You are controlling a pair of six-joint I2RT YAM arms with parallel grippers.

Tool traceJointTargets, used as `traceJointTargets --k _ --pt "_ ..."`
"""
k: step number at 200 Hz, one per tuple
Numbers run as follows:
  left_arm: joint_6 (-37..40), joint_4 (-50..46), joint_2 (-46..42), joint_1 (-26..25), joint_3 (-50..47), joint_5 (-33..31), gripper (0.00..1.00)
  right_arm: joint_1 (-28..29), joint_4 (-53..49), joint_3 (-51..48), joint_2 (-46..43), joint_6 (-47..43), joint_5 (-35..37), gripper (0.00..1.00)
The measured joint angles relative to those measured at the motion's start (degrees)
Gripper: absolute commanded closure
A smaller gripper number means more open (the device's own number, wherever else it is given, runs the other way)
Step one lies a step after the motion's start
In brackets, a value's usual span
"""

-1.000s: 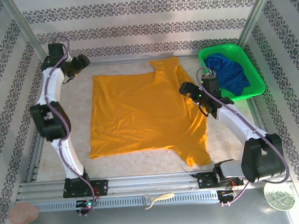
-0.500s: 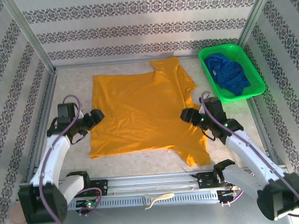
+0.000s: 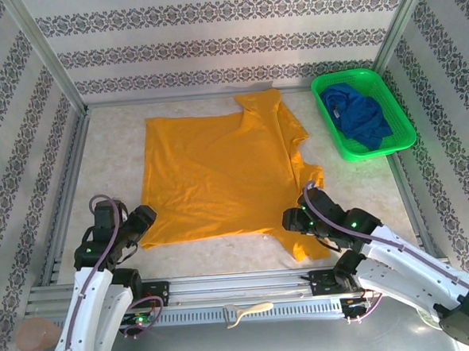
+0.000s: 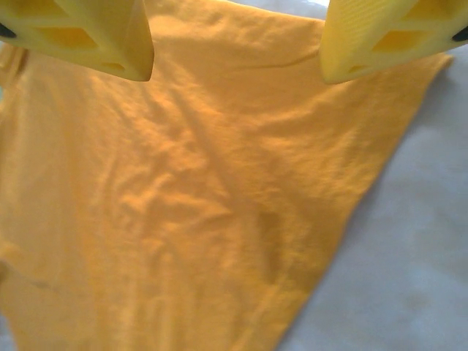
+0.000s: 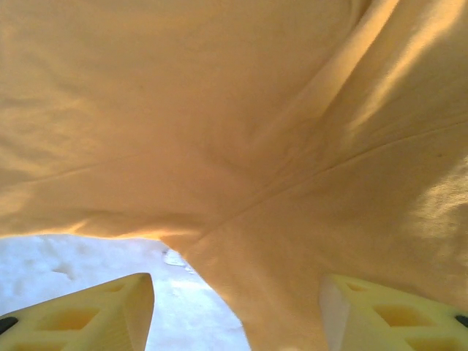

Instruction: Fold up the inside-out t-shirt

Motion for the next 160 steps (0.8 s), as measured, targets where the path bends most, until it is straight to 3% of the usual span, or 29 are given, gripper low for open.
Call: traceJointTargets --k 52,160 --pt "-4.07 -3.06 0.66 -0.66 -4.28 -6.43 0.44 5.95 -1.81 4.37 5.33 -2.80 5.75 0.40" --pt "-8.96 -3.10 0.66 -1.16 -8.72 -10.40 0.55 6.05 -2.51 4.22 3.50 -4.39 7.21 0.39"
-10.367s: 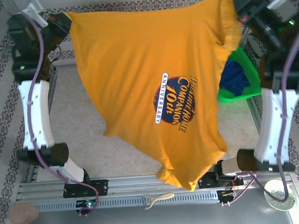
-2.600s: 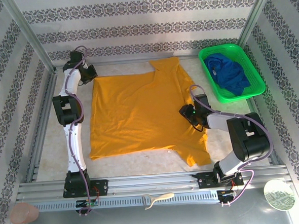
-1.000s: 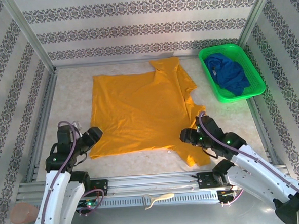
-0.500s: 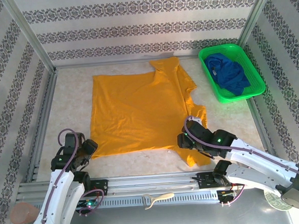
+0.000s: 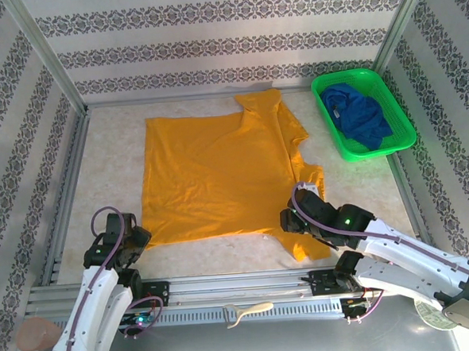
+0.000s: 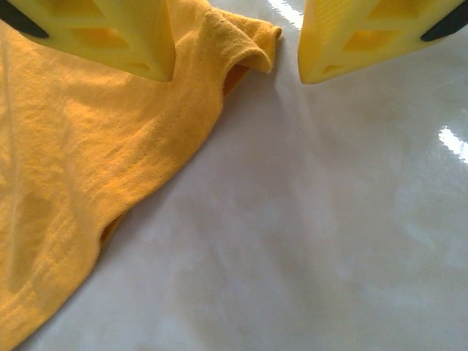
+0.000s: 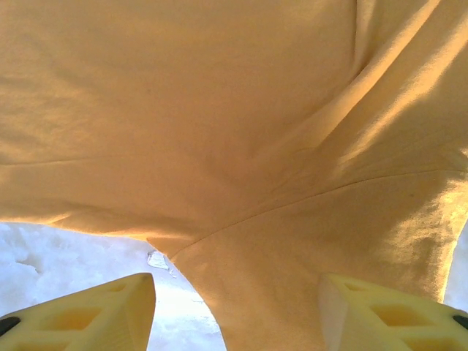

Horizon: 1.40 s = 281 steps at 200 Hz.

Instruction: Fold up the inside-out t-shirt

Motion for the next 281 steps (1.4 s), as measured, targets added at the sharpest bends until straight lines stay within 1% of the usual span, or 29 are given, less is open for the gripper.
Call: traceJointTargets --k 27,48,64,97,118,150,181,202,220,249,281 --pt "-0.31 0.00 0.02 0.00 -0.94 -0.02 0.55 0.00 -0.13 -0.39 -0.26 0.00 0.00 0.40" --pt "-0.55 0.17 0.02 0.00 -1.05 -0.02 0.60 0.00 -0.20 -0.39 -1.05 -0.02 0.00 0.40" --pt "-0.79 0.55 0.00 0.00 -1.07 -0.07 0.70 0.00 -0.20 -0.39 -1.31 0.00 0.00 0.40" --pt "-0.83 1.55 0.07 -0.04 -1.05 0.02 1.00 0.00 -0.63 -0.39 -1.31 -0.20 -0.04 0.40" --pt "-0.68 1.44 0.04 -0.04 0.13 0.11 1.00 0.00 -1.16 -0.39 -1.44 -0.37 -0.33 0.40" --pt "-0.07 1.25 -1.46 -0.04 4.98 0.22 1.00 0.00 -2.29 -0.35 -1.20 -0.63 -1.60 0.41" --pt "1.11 1.25 -1.84 -0.04 7.04 -0.07 1.00 0.96 -2.62 -0.22 2.29 -1.20 -3.89 0.47" --pt "1.92 1.22 -1.84 -0.04 7.04 -0.11 1.00 3.43 -3.30 -0.24 4.79 -0.92 -4.42 0.48" --pt "2.19 1.22 -1.84 -0.04 7.04 -0.07 1.00 6.62 -4.48 -0.35 5.51 0.66 -4.11 0.49" --pt "2.40 1.22 -1.97 -0.04 7.04 0.02 1.00 11.65 -5.99 -1.55 5.86 4.81 -3.39 0.49" --pt "2.43 1.25 -2.27 -0.04 7.04 0.04 1.00 16.17 -6.58 -3.89 9.40 9.90 -2.40 0.49"
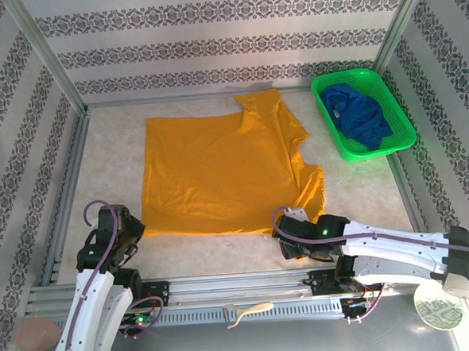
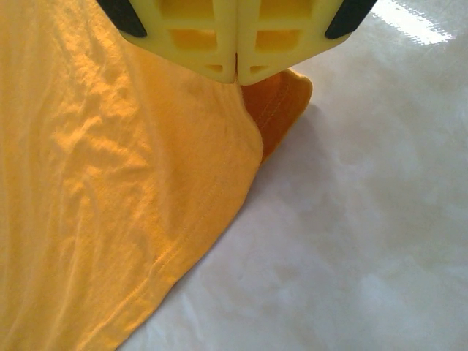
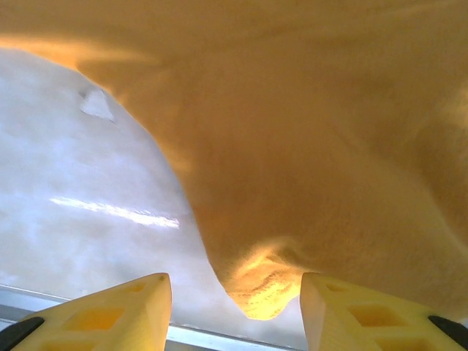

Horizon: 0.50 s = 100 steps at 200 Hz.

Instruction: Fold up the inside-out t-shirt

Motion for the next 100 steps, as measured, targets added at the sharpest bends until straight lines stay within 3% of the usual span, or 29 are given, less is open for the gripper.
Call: traceJointTargets --k 79,100 --pt "0.17 0.04 0.00 0.00 0.00 0.20 1.00 5.60 2.14 -1.64 11.02 6.16 0.72 0.53" --pt "0.17 0.04 0.00 0.00 0.00 0.20 1.00 5.95 3.28 -2.47 12.59 6.99 0.72 0.65"
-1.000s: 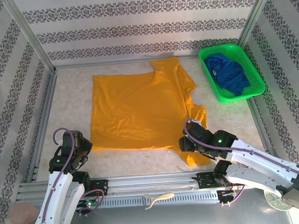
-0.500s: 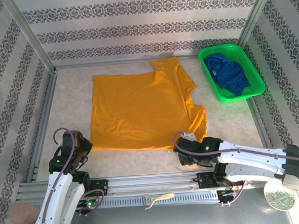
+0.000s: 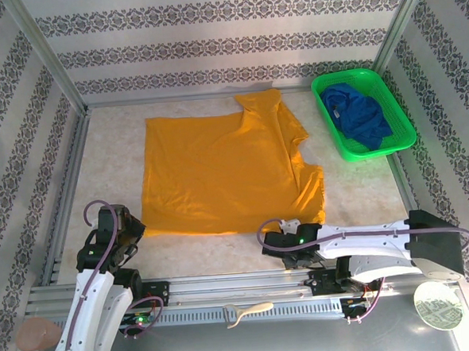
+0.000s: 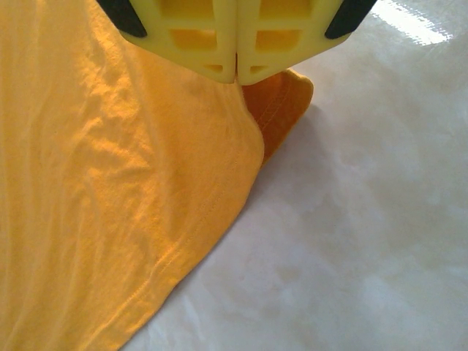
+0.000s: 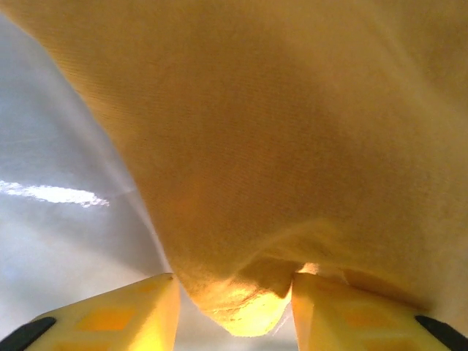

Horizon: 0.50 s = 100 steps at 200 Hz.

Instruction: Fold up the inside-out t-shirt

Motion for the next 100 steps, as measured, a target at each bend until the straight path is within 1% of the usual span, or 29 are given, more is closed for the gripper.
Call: traceJointTargets --k 5,22,43,67,84,100 --pt "0.00 0.00 0.00 0.00 0.00 0.02 1.00 0.00 0.28 -0.28 0.22 -0.09 0.02 0.70" --pt "0.00 0.00 0.00 0.00 0.00 0.04 1.00 0.26 2.12 -0.48 0.13 1.03 -0.37 1.00" --pt "0.00 0.00 0.00 0.00 0.15 0.04 1.00 0.35 1.07 -0.44 -1.40 1.31 0.59 1.00" --pt "0.50 -0.07 0.00 0.00 2.08 -0.02 1.00 -0.39 -4.15 2.51 -6.23 -0.13 2.43 1.00" --pt "1.11 -0.04 -0.02 0.00 4.76 -0.09 1.00 -3.15 -7.67 7.61 -10.10 -2.71 3.41 1.00" --pt "1.75 -0.04 -0.04 0.00 6.73 -0.24 1.00 -7.32 -9.88 12.26 -12.98 -6.71 4.22 1.00"
